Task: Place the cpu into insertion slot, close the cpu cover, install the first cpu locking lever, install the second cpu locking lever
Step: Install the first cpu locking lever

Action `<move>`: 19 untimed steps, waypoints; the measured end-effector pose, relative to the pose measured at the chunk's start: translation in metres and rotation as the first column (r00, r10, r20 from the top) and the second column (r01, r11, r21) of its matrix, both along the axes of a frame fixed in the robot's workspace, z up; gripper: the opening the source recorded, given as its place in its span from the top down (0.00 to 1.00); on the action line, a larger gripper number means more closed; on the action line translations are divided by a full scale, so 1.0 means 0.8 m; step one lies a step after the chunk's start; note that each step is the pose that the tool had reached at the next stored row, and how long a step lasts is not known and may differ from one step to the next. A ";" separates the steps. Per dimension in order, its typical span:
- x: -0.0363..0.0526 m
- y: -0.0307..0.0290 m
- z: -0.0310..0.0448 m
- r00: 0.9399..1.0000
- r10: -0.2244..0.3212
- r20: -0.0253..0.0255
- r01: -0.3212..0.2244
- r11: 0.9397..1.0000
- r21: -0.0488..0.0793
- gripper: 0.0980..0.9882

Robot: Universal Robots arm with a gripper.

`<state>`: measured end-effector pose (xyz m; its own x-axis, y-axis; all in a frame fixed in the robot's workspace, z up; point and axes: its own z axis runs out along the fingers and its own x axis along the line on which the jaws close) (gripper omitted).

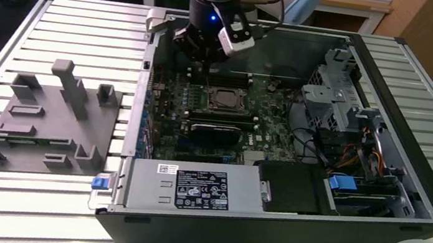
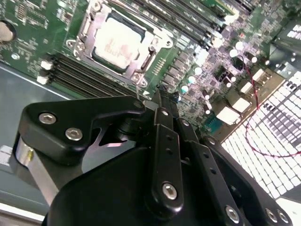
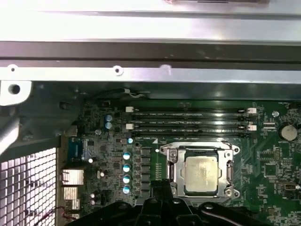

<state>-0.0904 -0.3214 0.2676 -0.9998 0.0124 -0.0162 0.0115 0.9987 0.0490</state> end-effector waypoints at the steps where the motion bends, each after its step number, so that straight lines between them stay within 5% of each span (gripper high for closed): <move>1: -0.002 0.0014 -0.0010 1.000 0.000 0.001 0.000 1.000 0.000 0.99; 19: -0.013 0.0354 -0.0149 1.000 0.010 0.003 -0.010 1.000 0.000 0.99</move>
